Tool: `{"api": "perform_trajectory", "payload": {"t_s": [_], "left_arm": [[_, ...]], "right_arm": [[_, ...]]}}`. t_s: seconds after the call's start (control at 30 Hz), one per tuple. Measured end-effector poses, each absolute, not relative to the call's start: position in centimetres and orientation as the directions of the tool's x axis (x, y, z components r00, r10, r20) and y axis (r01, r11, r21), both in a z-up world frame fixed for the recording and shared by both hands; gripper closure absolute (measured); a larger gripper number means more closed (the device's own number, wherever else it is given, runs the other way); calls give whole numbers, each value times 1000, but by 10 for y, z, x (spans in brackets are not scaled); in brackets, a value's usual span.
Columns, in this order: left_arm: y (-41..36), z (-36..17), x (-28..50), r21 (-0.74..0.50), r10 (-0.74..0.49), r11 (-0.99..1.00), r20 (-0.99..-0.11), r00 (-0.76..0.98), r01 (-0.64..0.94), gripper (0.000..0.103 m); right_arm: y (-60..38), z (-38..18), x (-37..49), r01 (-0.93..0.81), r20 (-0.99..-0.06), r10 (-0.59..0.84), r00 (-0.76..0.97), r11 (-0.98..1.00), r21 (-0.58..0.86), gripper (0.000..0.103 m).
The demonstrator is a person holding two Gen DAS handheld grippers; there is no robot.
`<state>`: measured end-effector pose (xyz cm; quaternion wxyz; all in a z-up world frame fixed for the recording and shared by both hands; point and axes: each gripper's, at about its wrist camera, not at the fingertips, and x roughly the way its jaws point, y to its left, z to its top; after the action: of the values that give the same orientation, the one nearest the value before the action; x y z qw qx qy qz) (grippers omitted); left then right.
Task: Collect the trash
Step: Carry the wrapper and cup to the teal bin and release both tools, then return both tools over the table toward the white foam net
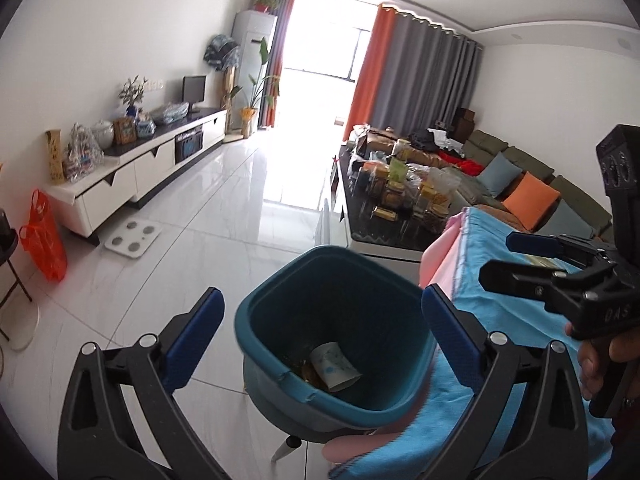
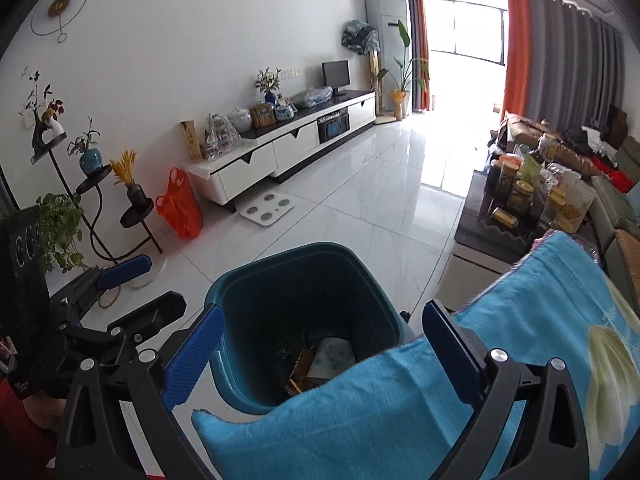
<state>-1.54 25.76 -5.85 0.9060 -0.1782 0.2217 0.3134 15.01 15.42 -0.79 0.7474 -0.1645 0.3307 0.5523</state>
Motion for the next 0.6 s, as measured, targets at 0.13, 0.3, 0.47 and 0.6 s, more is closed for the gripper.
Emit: {"api": "perform_trajectory", "payload": {"t_s": [0.13,0.3,0.47,0.6], "left_arm": [[238,-44,-9,-173,479,762,-497,723,-624,6],[210,-27,5,-154,458,796,-479,749,-585,6],[182,-10,18,-142,434,827,-455,777,-545,6],[163,-1,28,-135,401,856,-434,807,-498,6]], "right_arm": [[127,-2,151,-921,-655,728,201,368,126,7],[97,5,155,-906,-633,735,244,406,122,7],[64,11,158,-885,-603,745,286,447,133,7],[34,14,159,-862,-581,744,330,488,136,7]]}}
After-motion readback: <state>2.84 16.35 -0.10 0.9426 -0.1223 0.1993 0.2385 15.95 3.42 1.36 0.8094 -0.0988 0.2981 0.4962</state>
